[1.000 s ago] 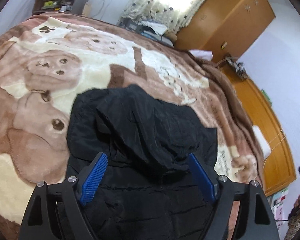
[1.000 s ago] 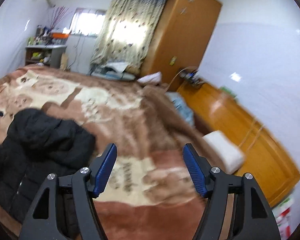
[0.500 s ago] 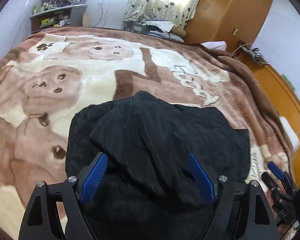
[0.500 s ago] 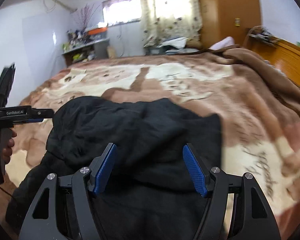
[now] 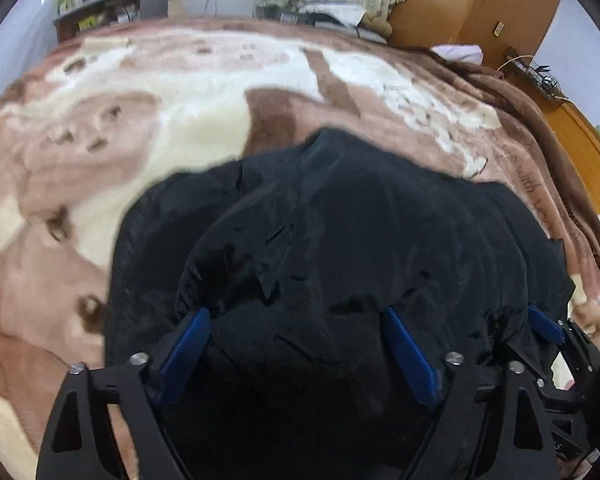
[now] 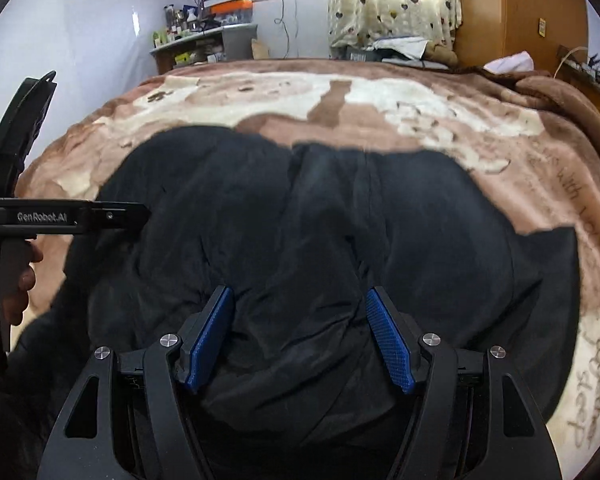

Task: Fold large clothes

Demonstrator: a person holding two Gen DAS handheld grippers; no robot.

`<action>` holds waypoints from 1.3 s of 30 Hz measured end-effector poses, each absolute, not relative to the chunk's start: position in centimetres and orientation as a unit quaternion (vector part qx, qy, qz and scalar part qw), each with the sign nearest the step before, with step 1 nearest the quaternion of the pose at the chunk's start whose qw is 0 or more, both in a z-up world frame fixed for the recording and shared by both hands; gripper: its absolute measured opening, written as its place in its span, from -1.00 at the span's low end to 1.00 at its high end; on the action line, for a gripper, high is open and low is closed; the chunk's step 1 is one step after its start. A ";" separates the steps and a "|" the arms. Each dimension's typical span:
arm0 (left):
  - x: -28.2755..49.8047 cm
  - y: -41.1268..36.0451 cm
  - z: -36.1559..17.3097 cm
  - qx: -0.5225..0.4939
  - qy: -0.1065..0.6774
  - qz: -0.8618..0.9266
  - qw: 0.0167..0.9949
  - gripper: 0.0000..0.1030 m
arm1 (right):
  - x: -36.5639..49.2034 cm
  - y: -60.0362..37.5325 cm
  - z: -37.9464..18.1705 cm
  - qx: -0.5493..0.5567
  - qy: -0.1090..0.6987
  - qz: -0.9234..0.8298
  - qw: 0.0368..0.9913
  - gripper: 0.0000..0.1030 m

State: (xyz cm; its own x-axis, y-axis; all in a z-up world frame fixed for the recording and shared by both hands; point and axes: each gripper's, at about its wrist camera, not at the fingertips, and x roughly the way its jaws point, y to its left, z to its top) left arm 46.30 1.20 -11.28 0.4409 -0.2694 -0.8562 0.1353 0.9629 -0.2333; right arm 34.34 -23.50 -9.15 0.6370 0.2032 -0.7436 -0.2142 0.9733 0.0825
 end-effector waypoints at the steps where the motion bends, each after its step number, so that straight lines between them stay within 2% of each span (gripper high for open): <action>1: 46.4 1.3 -11.7 -0.070 0.519 -0.120 0.844 0.87 | 34.3 -23.5 -9.8 -0.010 0.411 0.116 0.904 0.33; 12: 46.8 0.6 -13.7 -0.056 0.527 -0.098 0.842 0.91 | 35.3 -22.8 -11.9 -0.037 0.438 0.117 0.891 0.35; 16: 46.0 0.9 -11.4 -0.070 0.532 -0.099 0.838 0.90 | 35.3 -23.1 -9.9 -0.035 0.450 0.115 0.885 0.36; 21: 43.7 0.7 -9.3 -0.047 0.517 -0.132 0.844 0.85 | 33.3 -25.9 -6.4 -0.013 0.404 0.083 0.911 0.36; 24: 43.3 -0.2 -10.4 -0.013 0.525 -0.128 0.841 0.86 | 34.1 -26.3 -8.1 -0.039 0.430 0.074 0.899 0.36; 29: 44.2 -0.3 -13.1 -0.025 0.539 -0.105 0.835 0.91 | 34.8 -25.7 -10.3 -0.060 0.441 0.067 0.893 0.37; 33: 44.1 -1.0 -13.4 -0.001 0.533 -0.096 0.841 0.94 | 34.8 -25.5 -11.4 -0.067 0.447 0.063 0.890 0.39; 39: 43.6 -0.5 -13.0 -0.025 0.539 -0.084 0.837 0.95 | 34.8 -25.9 -11.5 -0.061 0.457 0.060 0.886 0.39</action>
State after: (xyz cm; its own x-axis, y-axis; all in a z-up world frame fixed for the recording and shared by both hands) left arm 43.61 -0.54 -13.00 0.4038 -0.1689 -0.8991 0.1140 0.9844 -0.1337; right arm 34.80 -25.90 -11.52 0.5757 0.0509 -0.8161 -0.1619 0.9854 -0.0528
